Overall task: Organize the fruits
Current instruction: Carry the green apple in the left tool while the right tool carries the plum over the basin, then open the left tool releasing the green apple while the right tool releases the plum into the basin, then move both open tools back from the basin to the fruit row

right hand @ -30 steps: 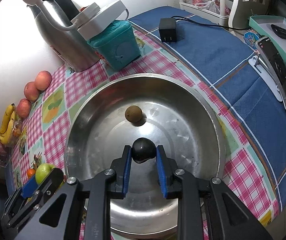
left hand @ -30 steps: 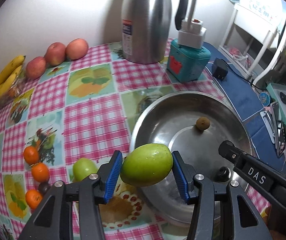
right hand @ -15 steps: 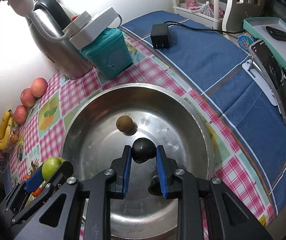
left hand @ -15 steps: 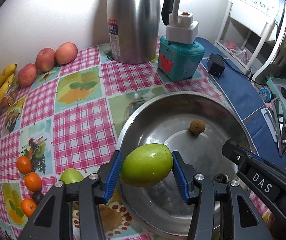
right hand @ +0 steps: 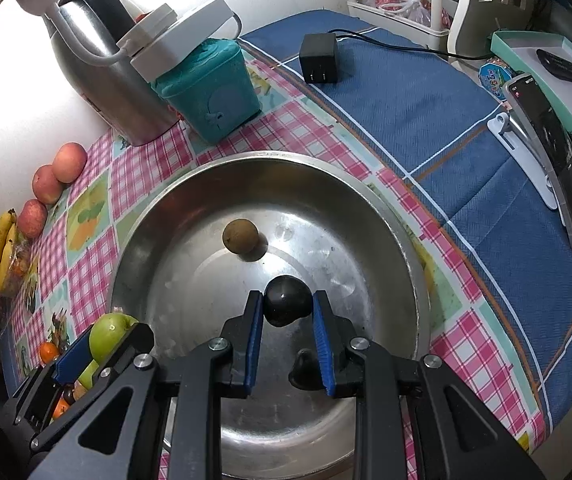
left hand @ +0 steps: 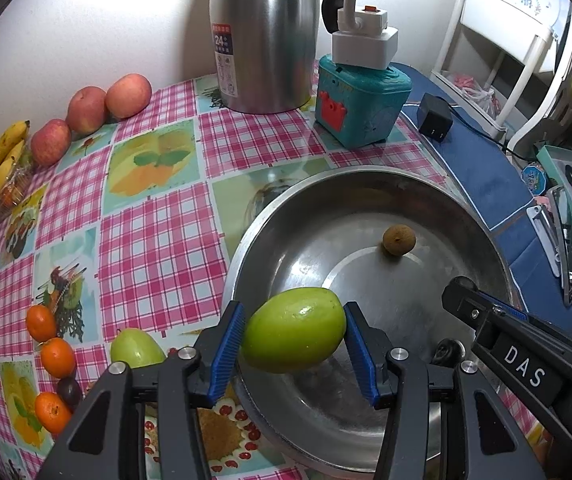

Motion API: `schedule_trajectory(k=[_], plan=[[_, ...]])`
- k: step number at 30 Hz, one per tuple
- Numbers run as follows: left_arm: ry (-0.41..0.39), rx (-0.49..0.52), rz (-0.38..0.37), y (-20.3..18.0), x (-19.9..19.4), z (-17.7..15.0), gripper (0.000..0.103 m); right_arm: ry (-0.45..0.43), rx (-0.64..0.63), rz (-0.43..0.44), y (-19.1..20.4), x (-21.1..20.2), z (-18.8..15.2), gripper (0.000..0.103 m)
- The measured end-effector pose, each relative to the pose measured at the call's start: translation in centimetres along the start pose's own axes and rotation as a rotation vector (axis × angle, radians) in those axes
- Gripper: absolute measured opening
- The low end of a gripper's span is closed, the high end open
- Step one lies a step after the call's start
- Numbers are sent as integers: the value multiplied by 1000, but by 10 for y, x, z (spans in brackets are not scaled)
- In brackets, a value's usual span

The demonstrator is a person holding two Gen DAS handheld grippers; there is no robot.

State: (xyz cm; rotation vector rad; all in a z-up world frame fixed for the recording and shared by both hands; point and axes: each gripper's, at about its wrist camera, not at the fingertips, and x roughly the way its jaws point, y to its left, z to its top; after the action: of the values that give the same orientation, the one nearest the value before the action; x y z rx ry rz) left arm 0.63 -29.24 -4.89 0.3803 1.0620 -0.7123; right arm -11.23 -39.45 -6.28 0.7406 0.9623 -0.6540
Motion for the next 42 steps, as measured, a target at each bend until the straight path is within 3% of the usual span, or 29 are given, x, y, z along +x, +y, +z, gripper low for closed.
schedule_trajectory(k=[15, 20, 22, 24, 28, 32, 42], plan=[[14, -3, 5, 2, 3, -2, 54, 15, -8, -7, 2, 2, 1, 26], [4, -2, 6, 3, 1, -1, 59, 24, -18, -13, 4, 4, 1, 27], [-3, -6, 11, 4, -2, 0, 60, 24, -19, -17, 4, 4, 2, 30], [-8, -9, 8, 5, -3, 1, 60, 18, -19, -26, 3, 3, 2, 41], [-7, -24, 14, 10, -6, 0, 64, 5, -19, -28, 2, -1, 4, 44], [-3, -61, 19, 22, -10, -1, 66, -9, -23, -29, 3, -6, 3, 55], [11, -210, 93, 72, -24, -11, 69, -18, -67, -22, 15, -16, -1, 55]])
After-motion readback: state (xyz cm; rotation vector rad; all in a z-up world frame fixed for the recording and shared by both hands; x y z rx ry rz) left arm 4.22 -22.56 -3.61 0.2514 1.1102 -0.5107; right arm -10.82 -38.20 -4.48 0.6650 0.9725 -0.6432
